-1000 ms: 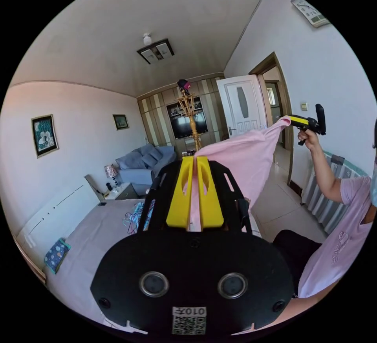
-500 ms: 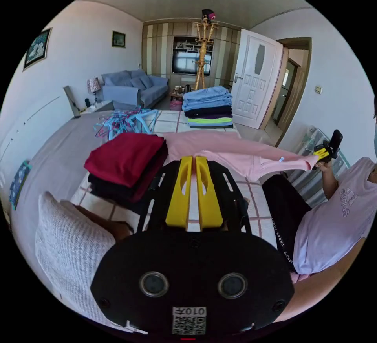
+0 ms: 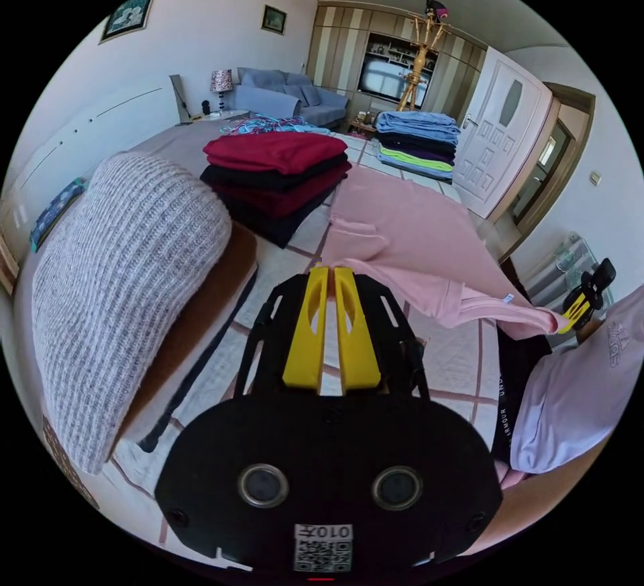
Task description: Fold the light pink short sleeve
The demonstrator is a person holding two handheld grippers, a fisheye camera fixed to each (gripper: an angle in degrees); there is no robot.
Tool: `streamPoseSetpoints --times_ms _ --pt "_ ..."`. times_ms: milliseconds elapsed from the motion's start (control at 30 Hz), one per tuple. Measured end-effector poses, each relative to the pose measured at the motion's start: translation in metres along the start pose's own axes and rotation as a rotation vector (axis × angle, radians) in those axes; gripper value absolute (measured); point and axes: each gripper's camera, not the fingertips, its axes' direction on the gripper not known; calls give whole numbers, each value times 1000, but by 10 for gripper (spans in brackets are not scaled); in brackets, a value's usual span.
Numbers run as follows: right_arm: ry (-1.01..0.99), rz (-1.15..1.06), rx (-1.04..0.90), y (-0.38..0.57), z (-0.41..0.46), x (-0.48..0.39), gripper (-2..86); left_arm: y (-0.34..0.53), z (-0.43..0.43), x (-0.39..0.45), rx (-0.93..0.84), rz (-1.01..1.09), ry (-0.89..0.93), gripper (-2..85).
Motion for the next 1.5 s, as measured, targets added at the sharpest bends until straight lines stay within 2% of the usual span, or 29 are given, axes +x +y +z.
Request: streamPoseSetpoints --times_ms 233,533,667,767,933,1067,1333,1500 --pt "34 -54 -133 -19 36 -16 27 58 37 25 -134 32 -96 0" --pt "40 -117 -204 -44 51 -11 29 116 42 56 -54 34 -191 -1" --pt "-1 -96 -256 -47 74 -1 35 136 65 60 -212 -39 -193 0" --pt "-133 -128 -286 -42 86 1 51 150 69 76 -253 -13 -217 2" --pt "-258 -181 -230 -30 74 1 61 162 47 105 -286 32 -345 1" --pt "-313 -136 -101 -19 37 21 50 157 22 130 -259 68 -418 14" --pt "-292 -36 55 -4 -21 55 35 111 52 186 -149 231 -252 64" --pt "-252 31 131 23 -54 65 30 92 104 211 -222 320 -176 75"
